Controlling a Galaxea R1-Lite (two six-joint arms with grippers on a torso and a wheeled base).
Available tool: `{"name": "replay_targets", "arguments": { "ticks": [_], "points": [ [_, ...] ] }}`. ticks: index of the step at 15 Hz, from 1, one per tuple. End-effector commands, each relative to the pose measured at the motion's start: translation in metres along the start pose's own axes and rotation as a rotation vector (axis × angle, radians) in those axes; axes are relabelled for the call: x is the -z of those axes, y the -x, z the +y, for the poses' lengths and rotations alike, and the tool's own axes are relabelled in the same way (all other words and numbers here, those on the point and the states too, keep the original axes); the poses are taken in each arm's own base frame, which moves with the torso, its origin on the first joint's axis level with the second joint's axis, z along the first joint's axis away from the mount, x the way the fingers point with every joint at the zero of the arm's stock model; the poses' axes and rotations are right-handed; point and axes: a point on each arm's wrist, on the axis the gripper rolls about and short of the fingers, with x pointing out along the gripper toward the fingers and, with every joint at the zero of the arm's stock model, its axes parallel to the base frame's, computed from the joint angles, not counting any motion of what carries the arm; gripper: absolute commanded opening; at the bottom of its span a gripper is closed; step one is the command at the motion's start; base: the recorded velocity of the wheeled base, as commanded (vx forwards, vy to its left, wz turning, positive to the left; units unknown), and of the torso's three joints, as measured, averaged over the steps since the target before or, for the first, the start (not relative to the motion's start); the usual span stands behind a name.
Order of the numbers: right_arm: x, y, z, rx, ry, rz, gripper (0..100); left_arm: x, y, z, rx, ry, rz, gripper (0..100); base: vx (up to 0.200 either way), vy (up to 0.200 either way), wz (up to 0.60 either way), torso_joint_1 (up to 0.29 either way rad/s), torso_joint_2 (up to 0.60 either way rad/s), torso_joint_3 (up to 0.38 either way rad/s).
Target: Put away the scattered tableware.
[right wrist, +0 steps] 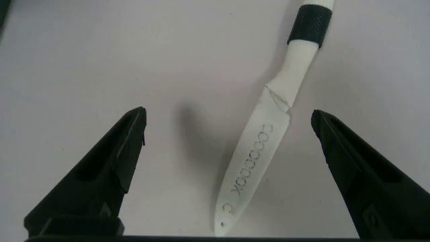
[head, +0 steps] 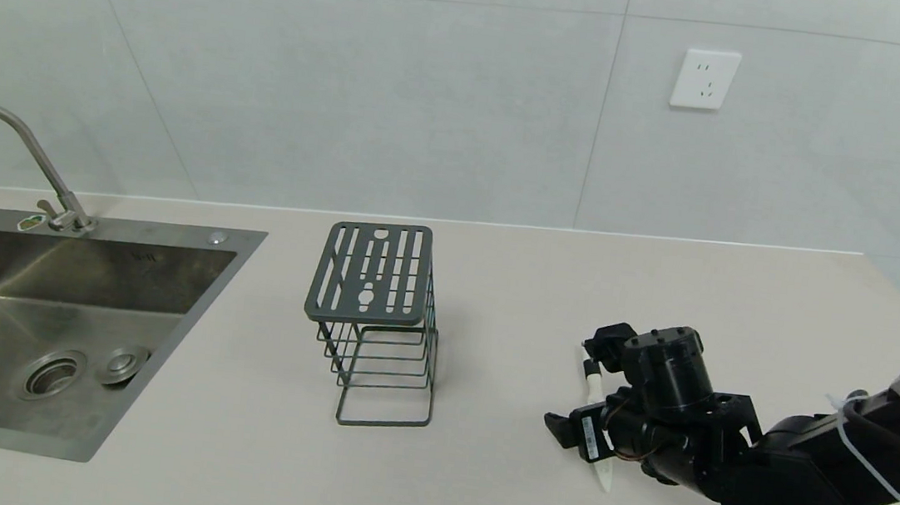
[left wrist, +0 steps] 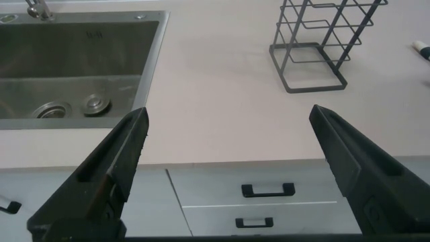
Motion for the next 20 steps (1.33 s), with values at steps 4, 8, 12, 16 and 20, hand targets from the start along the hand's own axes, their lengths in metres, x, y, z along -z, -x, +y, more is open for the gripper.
{"name": "replay_targets", "arguments": {
  "ticks": [4,8,12,16,20],
  "points": [
    [0.003,-0.017,-0.014,0.080,0.005,0.019,100,0.000,0.000,0.000,0.000,0.001,0.001,100,0.000,0.000,0.00,0.000,0.00,0.000],
    [0.003,-0.023,-0.015,0.097,0.003,0.011,100,0.000,0.000,0.000,0.000,0.001,0.001,100,0.000,0.000,0.00,0.000,0.00,0.000],
    [0.007,-0.028,-0.013,0.100,0.019,0.009,100,0.000,0.000,0.000,0.000,0.001,0.001,100,0.000,0.000,0.00,0.000,0.00,0.000],
    [0.008,-0.029,-0.013,0.101,0.020,0.014,100,0.000,0.000,0.000,0.000,0.001,0.001,100,0.000,0.000,0.00,0.000,0.00,0.000],
    [0.010,-0.030,-0.013,0.101,0.023,0.023,100,0.000,0.000,0.000,0.000,0.001,0.001,100,0.000,0.000,0.00,0.000,0.00,0.000]
  ]
}}
